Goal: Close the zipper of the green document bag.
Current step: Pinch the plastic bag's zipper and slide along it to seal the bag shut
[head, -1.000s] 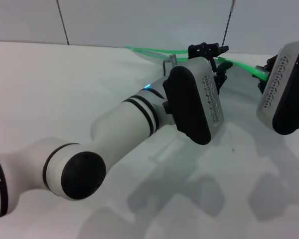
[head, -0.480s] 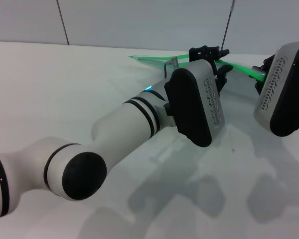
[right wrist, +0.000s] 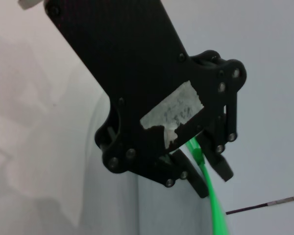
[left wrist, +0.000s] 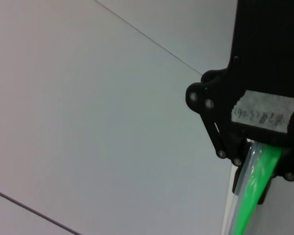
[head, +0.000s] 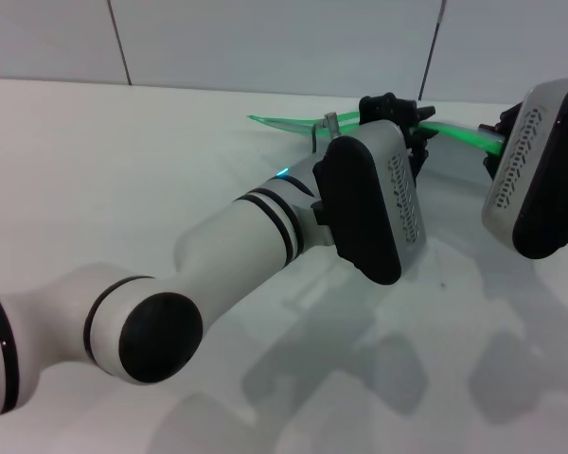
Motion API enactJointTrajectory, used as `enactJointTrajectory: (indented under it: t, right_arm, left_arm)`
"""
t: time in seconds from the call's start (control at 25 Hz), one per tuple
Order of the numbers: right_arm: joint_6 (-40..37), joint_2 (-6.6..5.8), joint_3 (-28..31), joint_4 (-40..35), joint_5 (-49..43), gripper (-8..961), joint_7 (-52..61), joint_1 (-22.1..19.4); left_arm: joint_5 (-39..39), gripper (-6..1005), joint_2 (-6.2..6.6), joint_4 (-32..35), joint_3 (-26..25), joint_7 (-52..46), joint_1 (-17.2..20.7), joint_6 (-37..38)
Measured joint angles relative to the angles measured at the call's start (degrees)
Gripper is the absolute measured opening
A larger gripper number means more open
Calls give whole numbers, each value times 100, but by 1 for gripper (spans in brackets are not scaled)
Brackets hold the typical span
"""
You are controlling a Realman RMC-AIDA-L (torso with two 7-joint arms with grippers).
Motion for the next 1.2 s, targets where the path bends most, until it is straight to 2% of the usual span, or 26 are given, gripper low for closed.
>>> enactJointTrajectory:
  t: [0.08, 0.2, 1.2]
  right_arm:
    - [0, 0, 0, -6, 0, 95, -1, 0]
    - [0, 0, 0, -38, -1, 96, -2, 0]
    - [-1, -8, 87, -143, -11, 104, -4, -122]
  left_arm:
    - [-3, 258, -1, 4, 0, 0, 0, 1]
    - [-3, 85, -3, 8, -16, 0, 0, 5]
    - [-139, 69, -3, 360, -54, -245, 62, 278]
